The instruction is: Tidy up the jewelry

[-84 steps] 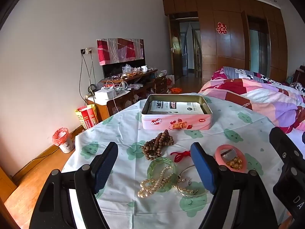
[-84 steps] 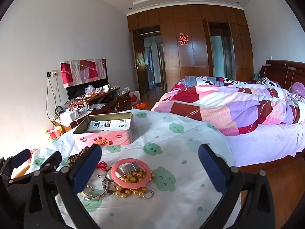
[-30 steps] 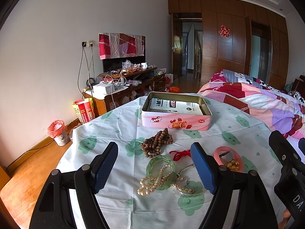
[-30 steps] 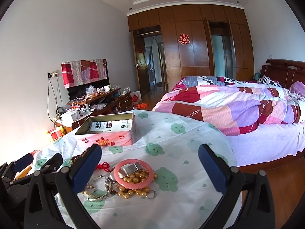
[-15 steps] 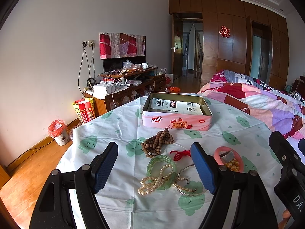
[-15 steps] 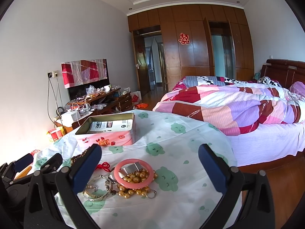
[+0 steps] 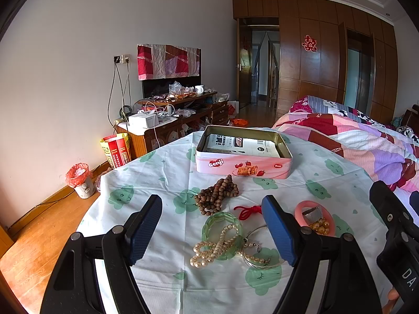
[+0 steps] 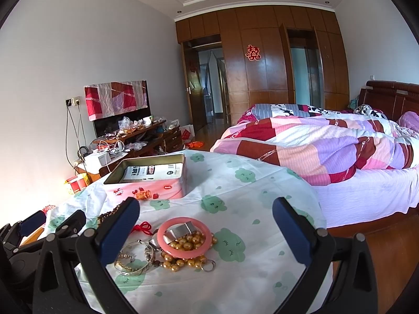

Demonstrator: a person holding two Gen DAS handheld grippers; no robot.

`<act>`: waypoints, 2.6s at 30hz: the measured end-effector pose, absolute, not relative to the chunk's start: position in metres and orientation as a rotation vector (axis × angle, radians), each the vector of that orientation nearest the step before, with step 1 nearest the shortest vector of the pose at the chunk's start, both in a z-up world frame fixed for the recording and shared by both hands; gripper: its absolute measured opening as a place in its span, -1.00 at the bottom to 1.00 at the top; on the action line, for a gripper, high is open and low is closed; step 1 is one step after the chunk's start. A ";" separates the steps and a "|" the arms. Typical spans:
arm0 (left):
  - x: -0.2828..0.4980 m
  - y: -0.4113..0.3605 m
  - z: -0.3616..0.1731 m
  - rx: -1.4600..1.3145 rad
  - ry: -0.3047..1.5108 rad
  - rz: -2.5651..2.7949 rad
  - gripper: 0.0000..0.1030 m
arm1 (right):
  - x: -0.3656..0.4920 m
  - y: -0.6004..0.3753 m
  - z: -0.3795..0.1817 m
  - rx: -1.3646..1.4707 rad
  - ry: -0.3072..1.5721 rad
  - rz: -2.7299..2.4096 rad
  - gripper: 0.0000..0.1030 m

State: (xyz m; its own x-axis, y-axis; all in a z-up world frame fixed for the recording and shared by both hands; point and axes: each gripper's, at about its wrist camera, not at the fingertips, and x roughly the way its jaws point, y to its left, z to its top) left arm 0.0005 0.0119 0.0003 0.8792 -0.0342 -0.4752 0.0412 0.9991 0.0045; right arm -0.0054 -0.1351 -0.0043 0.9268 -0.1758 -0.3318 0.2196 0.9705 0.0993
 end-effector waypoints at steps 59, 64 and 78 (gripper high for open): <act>0.119 0.070 -0.038 -0.060 0.749 -0.208 0.52 | 0.092 -0.166 -0.025 0.212 0.673 0.138 0.62; 0.147 0.041 -0.048 0.028 0.826 -0.291 0.52 | 0.100 -0.158 -0.023 0.203 0.660 0.123 0.62; 0.153 0.031 -0.059 0.076 0.891 -0.334 -0.59 | 0.101 -0.165 -0.034 0.226 0.681 0.112 0.62</act>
